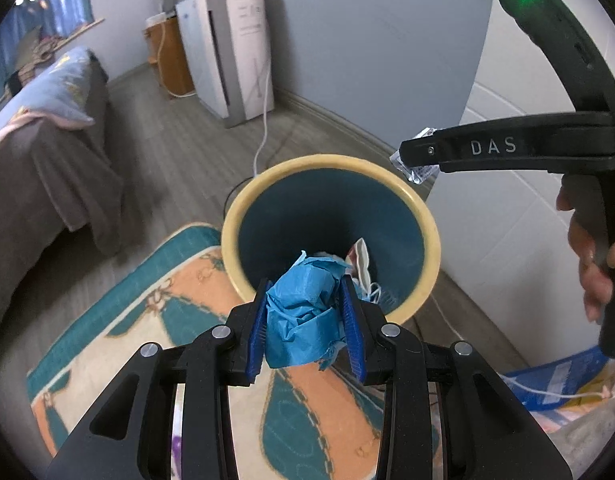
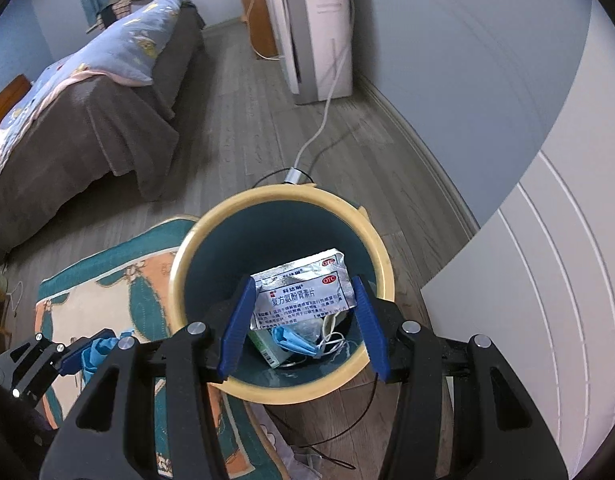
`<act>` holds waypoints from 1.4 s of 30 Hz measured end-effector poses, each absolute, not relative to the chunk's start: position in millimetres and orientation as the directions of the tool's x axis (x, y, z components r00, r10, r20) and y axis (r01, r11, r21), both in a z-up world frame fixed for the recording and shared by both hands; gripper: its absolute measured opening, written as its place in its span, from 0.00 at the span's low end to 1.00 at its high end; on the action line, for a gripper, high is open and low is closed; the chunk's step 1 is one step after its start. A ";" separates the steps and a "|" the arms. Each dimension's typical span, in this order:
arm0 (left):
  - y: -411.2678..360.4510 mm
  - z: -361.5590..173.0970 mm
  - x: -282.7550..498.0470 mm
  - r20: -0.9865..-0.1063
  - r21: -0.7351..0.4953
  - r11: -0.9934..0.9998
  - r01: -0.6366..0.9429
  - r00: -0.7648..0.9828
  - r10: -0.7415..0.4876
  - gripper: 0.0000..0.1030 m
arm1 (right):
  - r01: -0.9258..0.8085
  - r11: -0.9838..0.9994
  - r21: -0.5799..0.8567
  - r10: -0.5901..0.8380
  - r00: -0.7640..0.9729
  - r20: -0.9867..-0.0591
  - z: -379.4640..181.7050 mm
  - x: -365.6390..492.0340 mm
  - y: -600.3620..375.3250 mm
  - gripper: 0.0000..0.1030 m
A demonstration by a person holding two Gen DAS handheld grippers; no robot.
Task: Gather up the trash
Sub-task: 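Carry the blue glove and blister pack over the wastebasket with both tools, then open the left tool to drop the glove while the right tool drops the blister pack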
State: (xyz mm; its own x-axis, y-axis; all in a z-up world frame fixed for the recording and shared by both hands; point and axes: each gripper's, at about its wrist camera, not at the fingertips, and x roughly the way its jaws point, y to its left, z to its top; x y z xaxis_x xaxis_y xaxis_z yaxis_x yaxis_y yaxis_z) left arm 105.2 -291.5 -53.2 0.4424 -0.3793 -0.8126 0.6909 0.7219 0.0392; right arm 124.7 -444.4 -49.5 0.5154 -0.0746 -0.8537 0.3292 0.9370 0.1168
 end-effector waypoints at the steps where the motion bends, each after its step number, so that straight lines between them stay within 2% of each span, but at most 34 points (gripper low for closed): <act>1: -294.4 -57.2 106.5 -0.815 0.045 0.719 0.694 0.441 -0.375 0.34 | 0.341 0.933 0.113 -0.082 0.510 -0.856 -52.8 125.7 -445.5 0.48; 9: -309.4 -76.0 123.0 -0.834 0.043 0.725 0.687 0.424 -0.353 0.34 | 0.394 0.906 0.158 -0.070 0.506 -0.860 -67.5 130.3 -454.3 0.48; 18: -316.1 -76.6 150.0 -0.827 -0.031 0.759 0.650 0.410 -0.385 0.35 | 0.419 0.890 0.180 -0.075 0.525 -0.848 -67.8 132.9 -456.3 0.49; 30: -319.0 -84.9 152.3 -0.813 -0.023 0.748 0.663 0.424 -0.400 0.36 | 0.428 0.884 0.186 -0.055 0.490 -0.870 -82.7 141.5 -454.4 0.49; 33: -316.6 -79.5 155.3 -0.793 -0.017 0.748 0.663 0.447 -0.414 0.43 | 0.427 0.882 0.200 -0.046 0.501 -0.864 -81.4 142.4 -454.1 0.50; 35: -314.5 -76.8 158.1 -0.785 -0.019 0.753 0.658 0.456 -0.418 0.52 | 0.429 0.879 0.207 -0.043 0.505 -0.862 -80.4 143.1 -454.3 0.57; 36: -313.0 -76.4 159.0 -0.783 -0.019 0.757 0.653 0.461 -0.417 0.62 | 0.433 0.878 0.202 -0.050 0.505 -0.862 -79.6 143.4 -454.3 0.65; 37: -310.7 -75.6 159.9 -0.779 -0.019 0.763 0.646 0.469 -0.416 0.68 | 0.436 0.879 0.195 -0.060 0.505 -0.861 -78.6 143.2 -454.1 0.67; 39: -305.6 -75.7 161.8 -0.777 -0.021 0.775 0.632 0.477 -0.410 0.74 | 0.437 0.879 0.190 -0.064 0.502 -0.862 -78.2 143.7 -453.6 0.70; 42: -297.2 -77.1 160.6 -0.779 -0.003 0.788 0.616 0.492 -0.388 0.82 | 0.439 0.879 0.187 -0.066 0.499 -0.864 -75.7 143.6 -452.8 0.84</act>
